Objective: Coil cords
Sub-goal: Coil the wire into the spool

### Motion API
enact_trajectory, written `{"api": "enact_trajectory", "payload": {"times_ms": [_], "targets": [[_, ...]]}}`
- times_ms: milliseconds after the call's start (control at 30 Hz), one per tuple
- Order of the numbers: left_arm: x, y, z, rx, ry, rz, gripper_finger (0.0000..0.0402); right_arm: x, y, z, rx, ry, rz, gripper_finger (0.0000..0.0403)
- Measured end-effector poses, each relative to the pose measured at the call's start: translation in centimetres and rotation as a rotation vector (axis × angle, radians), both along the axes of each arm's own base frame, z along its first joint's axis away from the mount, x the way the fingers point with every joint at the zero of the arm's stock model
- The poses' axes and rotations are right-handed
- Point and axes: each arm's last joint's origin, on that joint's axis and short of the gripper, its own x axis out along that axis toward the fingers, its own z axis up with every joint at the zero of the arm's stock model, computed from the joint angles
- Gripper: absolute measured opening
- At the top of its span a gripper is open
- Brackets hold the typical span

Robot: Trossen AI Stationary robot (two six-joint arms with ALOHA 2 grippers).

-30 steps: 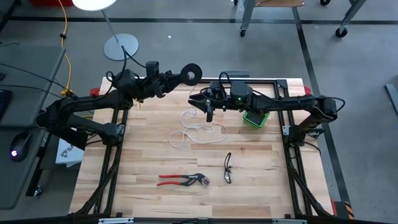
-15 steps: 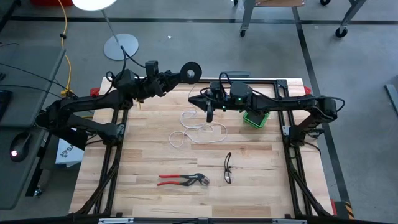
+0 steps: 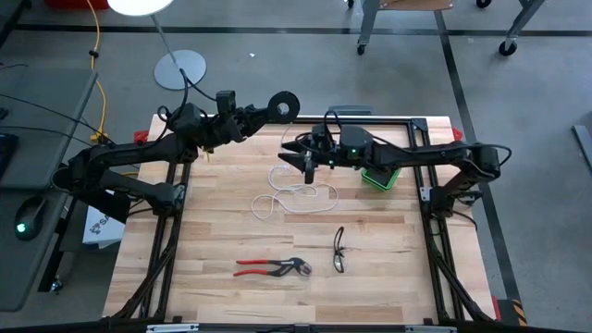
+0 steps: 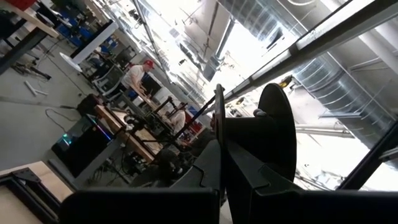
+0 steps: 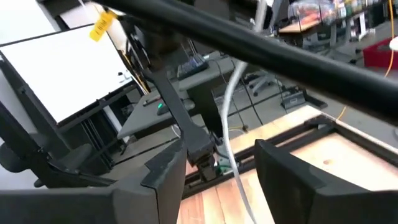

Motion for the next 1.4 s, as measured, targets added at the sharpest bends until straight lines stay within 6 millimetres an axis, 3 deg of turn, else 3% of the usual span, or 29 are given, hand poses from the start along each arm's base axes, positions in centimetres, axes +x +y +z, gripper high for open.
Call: {"api": "enact_trajectory", "payload": {"times_ms": [267, 400, 500, 567, 767, 1067, 1400], "targets": [[0.0, 0.0, 0.0, -0.006, -0.003, -0.001, 0.0000, 0.7, 0.5, -0.8, 0.015, 0.010, 0.016, 0.0157], [0.0, 0.0, 0.0, -0.006, -0.003, -0.001, 0.0000, 0.6, 0.8, -0.7, -0.011, 0.008, 0.024, 0.0105], [-0.1, 0.0, 0.0, -0.005, -0.002, -0.002, 0.0000, 0.2, 1.0, -0.2, -0.035, 0.009, 0.028, 0.0035], [-0.3, 0.1, 0.2, -0.002, -0.006, -0.003, 0.0000, -0.2, 1.0, 0.2, -0.048, 0.014, 0.040, 0.0011], [-1.4, 0.1, 0.4, -0.090, 0.032, -0.071, 0.0000, -1.7, 1.5, 1.5, -0.060, 0.053, 0.105, 0.0003], [-3.7, -0.3, -0.3, -0.472, 0.157, -0.278, 0.0000, -5.1, 3.0, 3.9, -0.099, 0.100, 0.228, 0.0001], [-1.8, -2.1, -1.5, -0.770, 0.270, -0.610, 0.0000, -5.8, 2.4, 4.2, -0.141, 0.124, 0.172, 0.0001]]}}
